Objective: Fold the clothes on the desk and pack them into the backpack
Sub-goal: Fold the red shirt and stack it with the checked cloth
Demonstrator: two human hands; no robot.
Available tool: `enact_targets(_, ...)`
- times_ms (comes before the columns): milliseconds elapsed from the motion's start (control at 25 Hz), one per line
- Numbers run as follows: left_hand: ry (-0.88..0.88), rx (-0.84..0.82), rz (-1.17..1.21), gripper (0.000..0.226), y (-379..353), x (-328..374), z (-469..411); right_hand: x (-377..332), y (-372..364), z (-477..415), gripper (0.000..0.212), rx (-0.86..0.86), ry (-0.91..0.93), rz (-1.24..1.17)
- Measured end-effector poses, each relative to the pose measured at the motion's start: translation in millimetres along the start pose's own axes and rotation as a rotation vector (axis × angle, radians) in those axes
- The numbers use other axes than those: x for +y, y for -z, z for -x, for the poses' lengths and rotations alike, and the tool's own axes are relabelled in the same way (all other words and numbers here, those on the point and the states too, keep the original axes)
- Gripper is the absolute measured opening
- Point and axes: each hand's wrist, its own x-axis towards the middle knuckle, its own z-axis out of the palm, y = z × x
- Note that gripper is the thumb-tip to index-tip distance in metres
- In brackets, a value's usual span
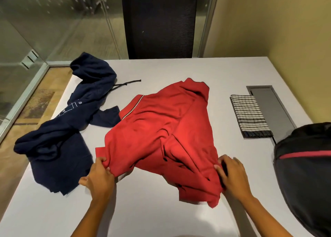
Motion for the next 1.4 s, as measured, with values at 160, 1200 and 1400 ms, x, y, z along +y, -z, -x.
enact_targets(160,0.030,0.063,0.051,0.035,17.7,-24.6,9.9,6.7,30.1,-4.2,0.012,0.239,-0.256,-0.141)
enact_targets(1200,-0.452,-0.246,0.039,0.047,-39.8,12.0,149.3,22.9,17.1,148.3,0.026,-0.381,0.574,0.126)
enact_targets(1400,-0.835,-0.499,0.129,0.062,-54.7,51.4,167.9,25.6,10.5,113.5,0.028,0.108,0.044,-0.029)
